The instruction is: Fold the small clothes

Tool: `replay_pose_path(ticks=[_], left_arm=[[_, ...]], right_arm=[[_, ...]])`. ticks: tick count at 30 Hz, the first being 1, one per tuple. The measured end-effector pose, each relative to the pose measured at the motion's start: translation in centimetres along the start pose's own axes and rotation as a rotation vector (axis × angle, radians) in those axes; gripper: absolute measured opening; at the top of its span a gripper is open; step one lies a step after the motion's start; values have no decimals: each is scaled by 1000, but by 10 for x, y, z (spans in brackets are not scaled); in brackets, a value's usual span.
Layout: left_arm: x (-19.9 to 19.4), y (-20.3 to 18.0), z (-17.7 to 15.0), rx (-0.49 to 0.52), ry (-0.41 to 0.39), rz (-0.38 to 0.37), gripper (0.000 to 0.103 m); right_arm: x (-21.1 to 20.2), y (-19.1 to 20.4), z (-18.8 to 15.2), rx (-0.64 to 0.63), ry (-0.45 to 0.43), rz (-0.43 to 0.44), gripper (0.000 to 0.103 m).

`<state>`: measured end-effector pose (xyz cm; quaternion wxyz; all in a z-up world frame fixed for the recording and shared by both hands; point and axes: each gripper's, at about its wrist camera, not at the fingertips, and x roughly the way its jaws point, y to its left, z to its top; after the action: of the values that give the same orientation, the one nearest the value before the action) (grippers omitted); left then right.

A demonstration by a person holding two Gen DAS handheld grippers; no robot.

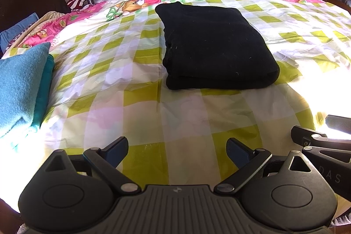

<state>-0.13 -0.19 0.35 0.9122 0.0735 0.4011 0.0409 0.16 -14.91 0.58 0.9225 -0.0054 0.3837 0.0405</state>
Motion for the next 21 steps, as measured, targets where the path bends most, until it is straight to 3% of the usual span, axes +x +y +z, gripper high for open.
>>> replay_pose_path(ticks=[21], left_arm=[[0, 0, -1, -2, 0, 5, 103]], right_arm=[[0, -1, 0, 10, 4, 5, 56]])
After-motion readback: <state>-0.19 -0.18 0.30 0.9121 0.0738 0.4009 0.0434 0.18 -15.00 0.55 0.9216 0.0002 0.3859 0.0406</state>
